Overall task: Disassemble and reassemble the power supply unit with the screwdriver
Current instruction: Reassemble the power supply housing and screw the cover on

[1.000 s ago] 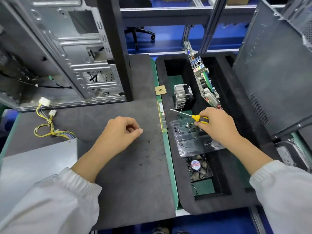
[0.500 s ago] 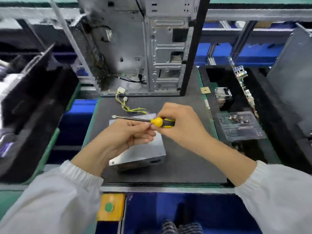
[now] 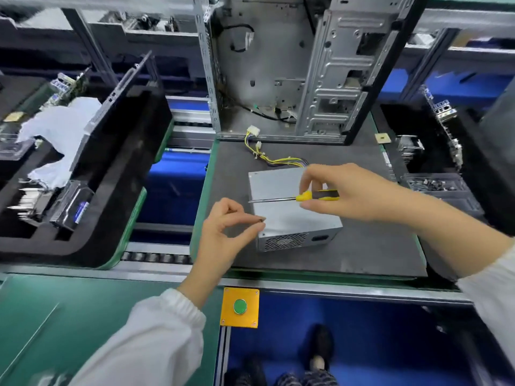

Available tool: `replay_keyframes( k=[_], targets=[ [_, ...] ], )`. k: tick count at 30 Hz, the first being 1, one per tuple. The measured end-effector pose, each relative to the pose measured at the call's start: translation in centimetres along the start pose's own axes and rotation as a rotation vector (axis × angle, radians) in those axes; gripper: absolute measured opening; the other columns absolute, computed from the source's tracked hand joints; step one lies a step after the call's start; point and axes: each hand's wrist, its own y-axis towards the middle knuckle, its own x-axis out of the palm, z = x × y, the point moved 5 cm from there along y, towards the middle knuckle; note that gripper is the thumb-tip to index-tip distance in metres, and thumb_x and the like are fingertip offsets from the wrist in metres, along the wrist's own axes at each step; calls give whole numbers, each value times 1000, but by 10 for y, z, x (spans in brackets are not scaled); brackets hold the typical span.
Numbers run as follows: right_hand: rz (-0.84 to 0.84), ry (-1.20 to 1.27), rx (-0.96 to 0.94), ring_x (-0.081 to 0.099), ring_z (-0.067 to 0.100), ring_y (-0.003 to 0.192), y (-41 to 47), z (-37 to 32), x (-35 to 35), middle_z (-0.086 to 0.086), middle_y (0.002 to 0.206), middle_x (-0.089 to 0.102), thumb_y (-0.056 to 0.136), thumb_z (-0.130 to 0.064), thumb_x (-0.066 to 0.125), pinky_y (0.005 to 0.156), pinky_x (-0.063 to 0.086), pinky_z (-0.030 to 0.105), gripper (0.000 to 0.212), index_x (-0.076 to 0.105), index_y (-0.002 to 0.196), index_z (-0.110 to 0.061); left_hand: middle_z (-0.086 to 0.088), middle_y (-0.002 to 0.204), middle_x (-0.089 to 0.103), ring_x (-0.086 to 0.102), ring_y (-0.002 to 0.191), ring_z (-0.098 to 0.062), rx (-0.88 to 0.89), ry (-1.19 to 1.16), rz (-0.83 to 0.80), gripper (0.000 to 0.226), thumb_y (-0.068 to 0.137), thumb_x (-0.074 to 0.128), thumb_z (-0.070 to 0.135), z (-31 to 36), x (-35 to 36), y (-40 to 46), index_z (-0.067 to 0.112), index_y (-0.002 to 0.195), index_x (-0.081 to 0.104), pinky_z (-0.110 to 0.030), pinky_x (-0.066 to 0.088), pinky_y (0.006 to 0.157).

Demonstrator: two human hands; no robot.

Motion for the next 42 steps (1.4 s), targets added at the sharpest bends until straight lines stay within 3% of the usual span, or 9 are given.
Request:
replay_keyframes(
  k=[3, 5, 9, 14, 19, 29, 35, 42],
  targets=[
    [-57, -37, -17, 57, 6, 75, -4, -6, -5, -29, 79, 55, 79, -55, 55, 75, 50, 38, 19, 55, 90, -39, -2, 105, 55, 50, 110, -14, -49, -28, 0, 11, 76, 80, 20, -14, 16, -13, 26, 84, 78, -13, 36, 92],
    [-102, -145, -12, 56, 0, 74, -5, -6, -7, -25, 75, 56, 81, -53, 57, 69, 49, 31, 15, 56, 87, -39, -2, 117, 54, 46, 121, -13, -52, -59, 29, 9, 75, 80, 21, -17, 22, -17, 26, 82, 78, -9, 31, 97],
    [-141, -353, -25, 50, -6, 68, -3, -7, -6, -18, 68, 56, 83, -49, 56, 55, 37, 21, 13, 56, 85, -36, 7, 131, 51, 41, 132, -17, -62, -142, 108, 8, 75, 77, 31, -24, 29, -21, 30, 83, 78, -14, 30, 105],
    [-147, -356, -28, 50, -6, 71, 2, -10, -6, -17, 68, 58, 79, -51, 56, 54, 35, 22, 14, 58, 81, -37, 7, 131, 51, 43, 133, -20, -88, -214, 128, 7, 77, 79, 26, -33, 34, -21, 27, 85, 79, -34, 36, 109],
    [-162, -353, -16, 53, 0, 66, 4, -11, -5, -15, 71, 60, 78, -52, 55, 58, 43, 25, 17, 58, 81, -36, 7, 132, 51, 43, 133, -17, -69, -229, 112, 8, 78, 79, 28, -36, 34, -20, 26, 85, 79, -38, 37, 110],
    [-151, -346, -5, 53, 3, 65, 2, -11, -7, -15, 69, 58, 79, -52, 55, 56, 42, 26, 15, 58, 81, -37, 13, 130, 51, 44, 132, -15, -50, -258, 113, 8, 76, 78, 30, -39, 35, -19, 29, 83, 77, -34, 39, 108],
    [-119, -440, -81, 49, -4, 71, 0, -18, -7, -21, 70, 56, 77, -53, 62, 50, 27, 20, 16, 57, 86, -40, 9, 130, 52, 45, 129, -8, -65, -252, 122, 8, 75, 78, 29, -38, 36, -18, 26, 82, 76, -14, 39, 102],
    [-61, -498, -148, 52, 5, 74, 1, -32, -8, -19, 77, 60, 79, -53, 63, 53, 34, 20, 17, 59, 89, -41, 2, 130, 51, 45, 126, -4, -48, -231, 111, 7, 77, 79, 19, -36, 35, -18, 21, 82, 75, -9, 38, 97]
  ],
)
